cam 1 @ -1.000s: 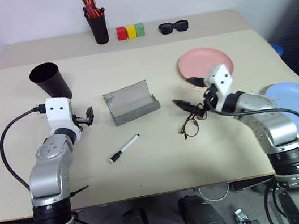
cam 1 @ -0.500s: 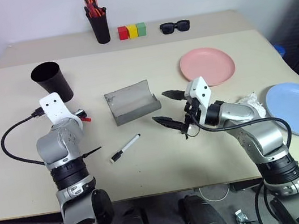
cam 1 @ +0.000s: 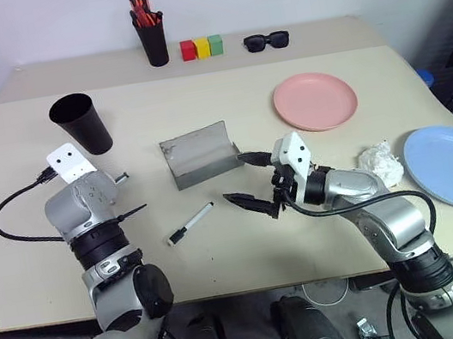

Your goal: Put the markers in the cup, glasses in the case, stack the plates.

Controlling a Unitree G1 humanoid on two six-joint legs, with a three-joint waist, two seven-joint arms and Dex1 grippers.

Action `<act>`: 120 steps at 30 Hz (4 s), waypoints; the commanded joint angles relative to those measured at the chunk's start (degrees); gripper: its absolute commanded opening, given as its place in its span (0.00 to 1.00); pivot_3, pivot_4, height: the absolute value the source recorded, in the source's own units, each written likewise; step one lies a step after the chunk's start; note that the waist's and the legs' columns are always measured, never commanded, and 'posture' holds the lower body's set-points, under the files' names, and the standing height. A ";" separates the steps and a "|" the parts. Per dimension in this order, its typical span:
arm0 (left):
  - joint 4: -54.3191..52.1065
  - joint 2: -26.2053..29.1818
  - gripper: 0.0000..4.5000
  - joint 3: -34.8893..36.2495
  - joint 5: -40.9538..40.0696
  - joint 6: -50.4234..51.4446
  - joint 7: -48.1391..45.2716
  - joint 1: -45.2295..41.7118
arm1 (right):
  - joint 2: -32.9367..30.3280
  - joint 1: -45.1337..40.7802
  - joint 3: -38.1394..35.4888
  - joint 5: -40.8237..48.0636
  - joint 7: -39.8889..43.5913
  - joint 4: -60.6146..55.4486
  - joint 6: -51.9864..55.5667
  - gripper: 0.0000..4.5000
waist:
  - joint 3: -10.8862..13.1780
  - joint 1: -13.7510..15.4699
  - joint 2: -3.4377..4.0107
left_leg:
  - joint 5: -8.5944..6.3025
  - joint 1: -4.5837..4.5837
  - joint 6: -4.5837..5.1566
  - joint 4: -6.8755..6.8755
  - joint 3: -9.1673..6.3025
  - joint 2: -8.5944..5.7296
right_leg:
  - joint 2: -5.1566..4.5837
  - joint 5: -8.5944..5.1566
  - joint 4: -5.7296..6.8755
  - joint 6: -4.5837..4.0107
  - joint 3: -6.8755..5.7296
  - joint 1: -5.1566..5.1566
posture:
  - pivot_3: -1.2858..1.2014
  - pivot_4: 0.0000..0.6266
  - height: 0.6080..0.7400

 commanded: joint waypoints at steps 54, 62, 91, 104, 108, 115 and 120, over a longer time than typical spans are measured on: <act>17.28 20.53 0.71 -22.97 -3.20 -56.09 -28.65 -6.38 | 7.81 -8.80 2.52 -7.12 -5.28 4.10 -7.55 1.00 | -0.01 0.98 -0.26 | 0.02 -0.17 -0.04 -0.05 0.15 0.04 | -0.01 0.05 -0.13 -0.02 -0.08 -0.14 | 0.52 0.24 0.87; -29.04 37.76 0.99 -26.16 -23.76 -19.40 -55.53 22.25 | -5.28 -5.84 -0.99 -3.75 5.30 1.01 -5.63 1.00 | 0.02 -0.45 -0.22 | 0.06 -0.07 -0.11 -0.07 0.11 0.11 | 0.03 0.02 0.06 -0.05 -0.04 -0.15 | 0.52 0.24 0.87; -36.68 42.16 0.01 -53.59 -18.50 -0.58 -64.95 21.77 | -12.22 1.66 -0.38 -1.81 9.99 -5.80 -1.72 1.00 | 0.04 -0.03 -0.22 | 0.03 0.01 -0.04 -0.02 0.04 0.05 | 0.02 -0.04 -0.08 -0.13 0.01 -0.02 | 0.52 0.24 0.87; -24.23 23.78 0.01 -23.08 -11.21 -21.15 -39.33 13.82 | 0.59 -6.86 3.37 -12.18 -5.51 3.60 -6.18 1.00 | 0.02 0.05 -0.25 | 0.04 0.01 -0.04 0.08 -0.01 0.05 | 0.04 0.01 -0.03 -0.06 -0.01 0.00 | 0.52 0.24 0.87; -9.37 20.61 0.01 -21.46 -2.21 -28.24 -25.87 4.10 | 10.34 -11.07 3.06 -14.72 -14.54 9.94 -5.60 1.00 | 0.02 -0.03 -0.25 | 0.04 -0.01 -0.04 0.07 0.01 0.03 | 0.03 0.03 -0.03 -0.04 0.00 -0.01 | 0.52 0.24 0.87; 21.67 19.85 0.01 -24.85 8.53 -51.97 -14.93 -9.43 | 17.30 -12.29 6.92 -16.11 -15.56 13.43 -8.12 1.00 | 0.02 1.12 -0.25 | 0.05 -0.14 -0.05 0.02 0.11 0.04 | 0.00 0.03 -0.10 -0.03 -0.03 -0.13 | 0.52 0.24 0.87; 37.43 20.52 0.01 -25.88 11.18 -62.28 -12.34 -15.67 | 17.36 -10.43 7.15 -16.10 -15.51 11.71 -8.03 1.00 | 0.02 1.32 -0.25 | 0.04 -0.15 -0.05 0.03 0.14 0.04 | 0.00 0.03 -0.09 -0.03 -0.05 -0.13 | 0.52 0.24 0.87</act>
